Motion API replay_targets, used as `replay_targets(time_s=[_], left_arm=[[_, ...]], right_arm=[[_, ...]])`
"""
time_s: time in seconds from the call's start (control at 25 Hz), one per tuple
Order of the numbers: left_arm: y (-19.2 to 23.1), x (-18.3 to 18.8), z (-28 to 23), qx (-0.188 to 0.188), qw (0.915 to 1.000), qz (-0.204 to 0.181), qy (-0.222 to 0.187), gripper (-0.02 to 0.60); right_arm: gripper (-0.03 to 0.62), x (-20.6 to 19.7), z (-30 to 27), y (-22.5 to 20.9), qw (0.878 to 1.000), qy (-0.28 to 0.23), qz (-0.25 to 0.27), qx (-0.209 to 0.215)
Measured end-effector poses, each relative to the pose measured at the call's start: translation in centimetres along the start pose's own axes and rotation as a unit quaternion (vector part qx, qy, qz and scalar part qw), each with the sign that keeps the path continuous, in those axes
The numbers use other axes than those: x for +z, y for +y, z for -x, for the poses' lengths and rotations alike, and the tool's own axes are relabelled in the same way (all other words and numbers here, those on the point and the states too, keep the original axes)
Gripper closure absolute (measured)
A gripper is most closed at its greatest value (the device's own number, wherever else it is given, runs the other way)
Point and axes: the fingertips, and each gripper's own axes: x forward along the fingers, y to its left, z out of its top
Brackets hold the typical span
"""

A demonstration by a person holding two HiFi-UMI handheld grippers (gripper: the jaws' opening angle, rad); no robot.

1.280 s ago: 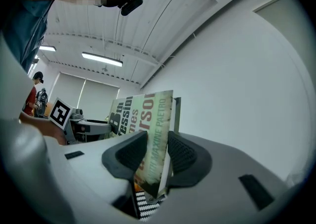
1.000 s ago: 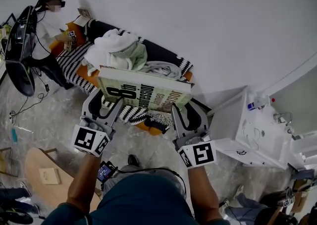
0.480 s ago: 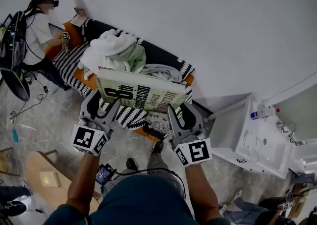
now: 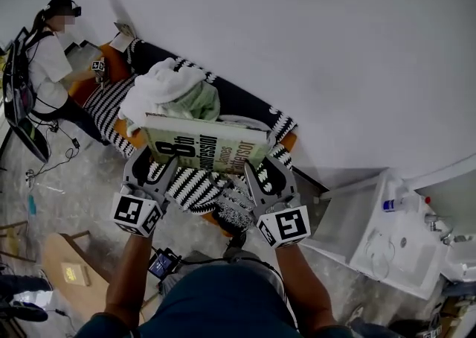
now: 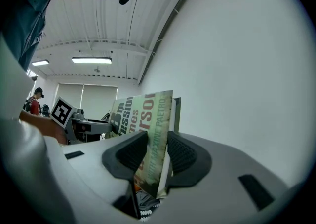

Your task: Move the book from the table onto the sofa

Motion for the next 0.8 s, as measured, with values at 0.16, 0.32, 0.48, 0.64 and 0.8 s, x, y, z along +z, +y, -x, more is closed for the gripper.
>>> replay_targets(time_s=[0.16,0.32,0.48,0.64,0.8], left_arm=[[0.4,-1.7,-2.7,0.012,0.9997,0.0,0.021,0.318],[1.8,-4.1,-4.9,0.017,0.9989,0.01,0.043,0.318],[4.0,-7.9,-7.3,0.011,0.9968,0.031,0.072,0.318],[6.3,-12.5,-10.2,-0.003,0.9927,0.052,0.108,0.318],[8.7,-17.3,-13.6,-0.024,0.9857,0.068,0.152,0.318]], right_arm=[[0.454,-2.5,-1.8,-2.3,1.0,0.01,-0.017,0.012],[0.454,-5.1,-4.2,-3.6,0.999,0.028,-0.033,0.014],[0.454,-8.8,-7.0,-4.3,0.997,0.061,-0.041,0.01],[0.454,-13.5,-9.8,-5.4,0.993,0.096,-0.062,-0.001],[0.454,-18.6,-12.5,-6.3,0.986,0.131,-0.098,-0.023]])
